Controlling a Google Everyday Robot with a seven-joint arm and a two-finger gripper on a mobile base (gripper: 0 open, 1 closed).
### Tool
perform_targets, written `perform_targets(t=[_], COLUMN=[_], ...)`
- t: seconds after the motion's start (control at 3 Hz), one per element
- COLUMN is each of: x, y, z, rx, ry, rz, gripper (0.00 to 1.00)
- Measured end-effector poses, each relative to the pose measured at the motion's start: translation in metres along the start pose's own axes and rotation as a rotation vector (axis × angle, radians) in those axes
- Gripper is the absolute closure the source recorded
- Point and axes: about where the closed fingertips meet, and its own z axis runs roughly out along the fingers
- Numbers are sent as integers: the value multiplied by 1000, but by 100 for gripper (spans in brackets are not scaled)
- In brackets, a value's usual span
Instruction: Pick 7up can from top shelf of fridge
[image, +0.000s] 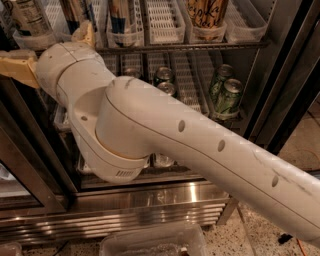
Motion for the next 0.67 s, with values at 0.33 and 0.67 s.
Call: perform_targets(t=[0.33, 0.67], x=[0, 0], y=[0, 0], z=[0, 0], rx=[0, 0], ry=[0, 0], rz=[0, 0], gripper=[0, 7])
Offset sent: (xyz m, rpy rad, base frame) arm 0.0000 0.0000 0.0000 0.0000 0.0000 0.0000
